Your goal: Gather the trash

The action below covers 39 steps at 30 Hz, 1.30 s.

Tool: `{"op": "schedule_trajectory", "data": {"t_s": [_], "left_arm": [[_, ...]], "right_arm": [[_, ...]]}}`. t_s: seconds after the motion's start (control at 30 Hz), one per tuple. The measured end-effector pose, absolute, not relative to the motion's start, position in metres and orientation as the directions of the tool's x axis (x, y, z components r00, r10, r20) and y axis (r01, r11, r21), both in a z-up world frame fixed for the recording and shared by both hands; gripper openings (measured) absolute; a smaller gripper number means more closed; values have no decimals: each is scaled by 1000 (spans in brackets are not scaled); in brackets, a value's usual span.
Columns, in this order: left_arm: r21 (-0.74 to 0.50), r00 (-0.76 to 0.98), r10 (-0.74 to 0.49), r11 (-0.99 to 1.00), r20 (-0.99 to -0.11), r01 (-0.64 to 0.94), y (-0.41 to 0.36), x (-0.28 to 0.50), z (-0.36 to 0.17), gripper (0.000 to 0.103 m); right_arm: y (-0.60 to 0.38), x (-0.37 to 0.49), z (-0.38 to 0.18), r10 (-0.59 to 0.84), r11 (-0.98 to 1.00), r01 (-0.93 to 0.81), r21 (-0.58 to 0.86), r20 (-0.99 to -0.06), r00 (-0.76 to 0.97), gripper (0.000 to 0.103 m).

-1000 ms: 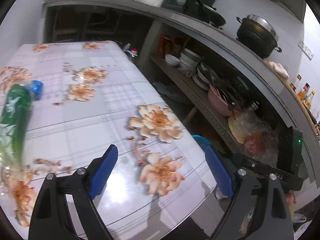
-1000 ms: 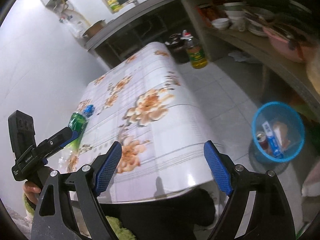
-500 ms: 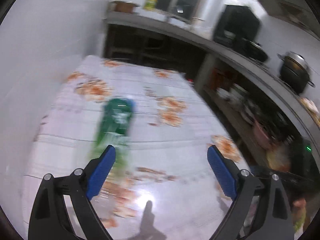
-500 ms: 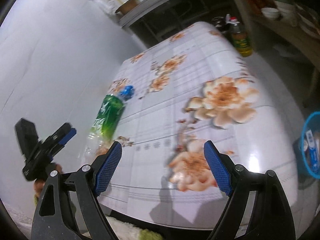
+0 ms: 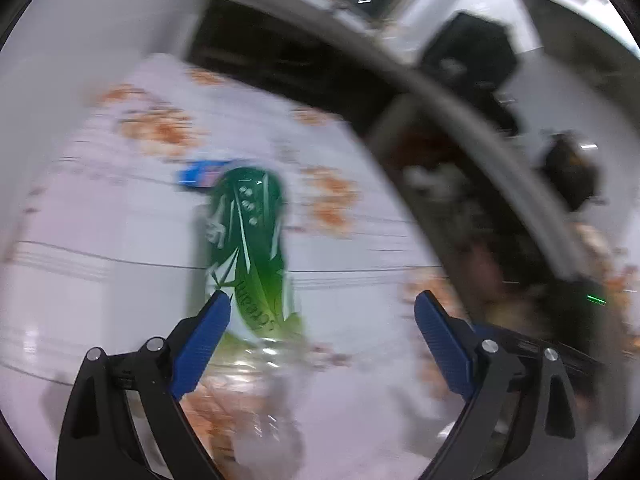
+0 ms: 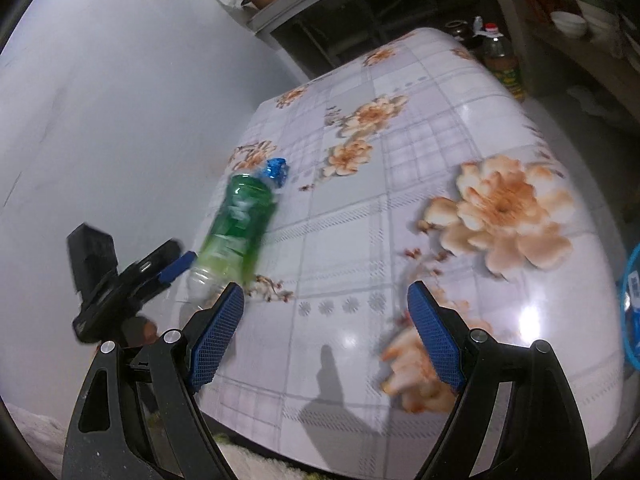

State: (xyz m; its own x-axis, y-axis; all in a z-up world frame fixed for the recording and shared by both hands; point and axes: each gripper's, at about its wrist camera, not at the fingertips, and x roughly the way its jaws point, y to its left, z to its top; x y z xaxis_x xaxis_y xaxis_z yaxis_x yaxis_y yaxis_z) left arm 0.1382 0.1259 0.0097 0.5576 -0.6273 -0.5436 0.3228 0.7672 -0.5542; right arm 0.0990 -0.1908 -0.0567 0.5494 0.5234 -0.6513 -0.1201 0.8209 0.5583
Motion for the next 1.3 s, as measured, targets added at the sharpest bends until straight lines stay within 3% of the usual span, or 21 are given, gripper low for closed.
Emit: {"op": "schedule_trajectory", "data": {"t_s": [0.1, 0.33, 0.57, 0.67, 0.77, 1.03, 1.1, 1.17, 1.3], "left_arm": [[-554, 569, -653, 746, -499, 369, 125, 132, 20, 91], [-525, 631, -583, 794, -512, 308, 143, 140, 24, 91], [-448, 677, -423, 881, -603, 152, 158, 183, 17, 91], [-408, 681, -354, 909, -641, 89, 157, 221, 12, 91], [-343, 659, -285, 938, -696, 44, 148, 258, 2, 91], [-168, 611, -206, 979, -765, 119, 97, 315, -20, 91], [-110, 602, -167, 985, -781, 130, 86, 324, -27, 85], [-61, 582, -134, 988, -802, 143, 77, 330, -36, 73], [-36, 560, -116, 988, -820, 152, 71, 327, -49, 55]], "right_arm": [[-178, 123, -57, 551, 810, -147, 568, -650, 523, 80], [-142, 173, -78, 620, 764, -130, 632, -662, 421, 80], [-116, 178, -97, 583, 802, -110, 587, -730, 358, 79], [-115, 179, -102, 556, 822, -98, 561, -753, 351, 66], [-119, 180, -104, 560, 818, -87, 568, -753, 346, 62], [-150, 151, -98, 503, 850, -64, 522, -770, 392, 62], [-161, 142, -96, 474, 866, -56, 497, -781, 408, 62], [-171, 133, -95, 451, 877, -41, 479, -788, 419, 62], [-185, 115, -91, 395, 901, -15, 435, -803, 447, 62]]}}
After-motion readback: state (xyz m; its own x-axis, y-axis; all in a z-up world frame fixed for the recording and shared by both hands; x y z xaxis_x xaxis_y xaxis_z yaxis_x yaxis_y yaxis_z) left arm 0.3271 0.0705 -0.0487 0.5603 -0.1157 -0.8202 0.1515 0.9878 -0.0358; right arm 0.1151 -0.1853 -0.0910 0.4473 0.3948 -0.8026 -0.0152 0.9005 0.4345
